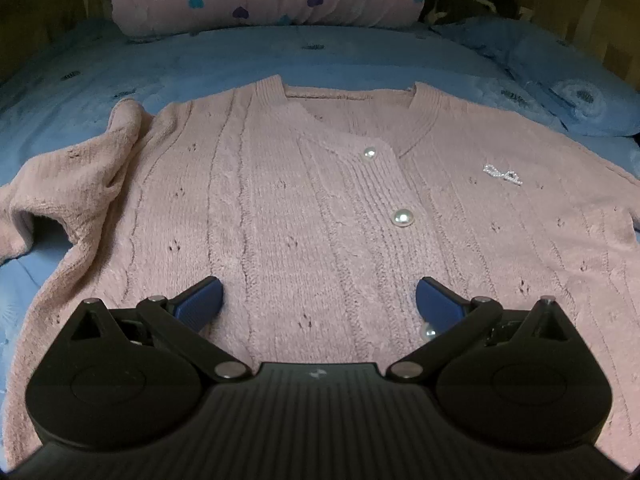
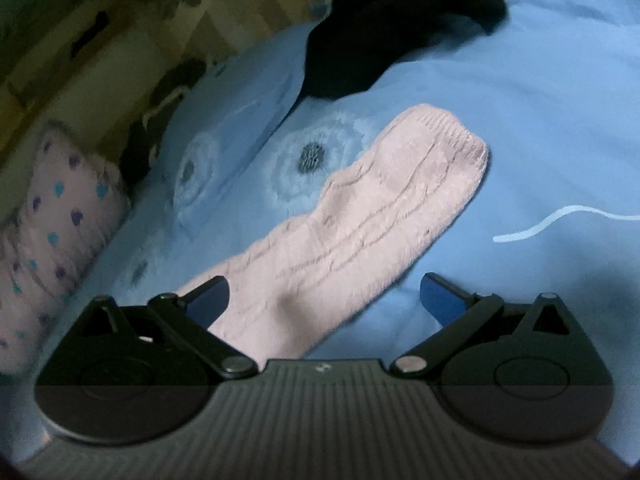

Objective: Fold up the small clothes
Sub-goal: 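Grasp the cardigan sleeve cuff with the right gripper and lift it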

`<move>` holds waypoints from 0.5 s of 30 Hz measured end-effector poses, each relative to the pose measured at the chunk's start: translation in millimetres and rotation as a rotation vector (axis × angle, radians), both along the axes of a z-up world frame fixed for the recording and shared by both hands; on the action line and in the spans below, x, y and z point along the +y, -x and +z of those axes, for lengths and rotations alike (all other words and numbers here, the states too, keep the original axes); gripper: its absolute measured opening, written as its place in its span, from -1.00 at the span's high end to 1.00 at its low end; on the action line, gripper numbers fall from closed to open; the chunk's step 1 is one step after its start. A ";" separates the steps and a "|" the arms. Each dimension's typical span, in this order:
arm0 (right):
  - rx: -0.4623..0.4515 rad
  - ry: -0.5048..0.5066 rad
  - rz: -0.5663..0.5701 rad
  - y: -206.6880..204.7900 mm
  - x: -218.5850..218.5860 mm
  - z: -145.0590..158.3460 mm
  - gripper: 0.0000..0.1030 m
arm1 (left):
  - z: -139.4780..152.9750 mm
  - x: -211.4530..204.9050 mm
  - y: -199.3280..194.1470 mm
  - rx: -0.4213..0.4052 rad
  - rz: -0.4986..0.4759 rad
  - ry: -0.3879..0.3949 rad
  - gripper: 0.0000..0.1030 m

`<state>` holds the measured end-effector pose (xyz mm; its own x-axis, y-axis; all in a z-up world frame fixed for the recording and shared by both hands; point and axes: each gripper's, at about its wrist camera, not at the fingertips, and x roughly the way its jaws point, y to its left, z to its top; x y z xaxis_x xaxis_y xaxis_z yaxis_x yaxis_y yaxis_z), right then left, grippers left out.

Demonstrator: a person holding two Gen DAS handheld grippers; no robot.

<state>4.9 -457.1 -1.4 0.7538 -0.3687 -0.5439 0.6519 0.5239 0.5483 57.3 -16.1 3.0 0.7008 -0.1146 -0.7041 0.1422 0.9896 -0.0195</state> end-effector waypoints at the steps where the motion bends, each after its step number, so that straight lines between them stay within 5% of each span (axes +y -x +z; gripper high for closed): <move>1: -0.019 -0.004 -0.018 0.5 -1.4 -1.6 -1.00 | -0.5 -0.3 1.0 -0.002 -0.001 -0.002 -1.00; 5: -0.069 0.015 -0.043 2.1 -4.5 -3.0 -0.92 | -0.1 -1.5 1.2 -0.005 -0.002 -0.007 -1.00; 7: -0.082 0.006 -0.051 2.8 -7.1 -3.1 -0.45 | 0.1 -1.9 1.3 -0.006 -0.004 -0.011 -1.00; 9: -0.062 -0.018 -0.044 -0.5 -12.3 -3.6 -0.34 | 0.4 -2.1 0.8 -0.004 -0.006 -0.014 -1.00; 15: -0.012 0.008 0.021 -13.7 -13.0 7.7 0.65 | 5.6 -3.3 0.0 0.010 -0.015 -0.023 -1.00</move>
<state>18.6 -470.1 6.4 0.7681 -0.3567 -0.5318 0.6338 0.5417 0.5521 57.3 -19.4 8.6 0.6921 -0.1084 -0.7137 0.1567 0.9876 0.0020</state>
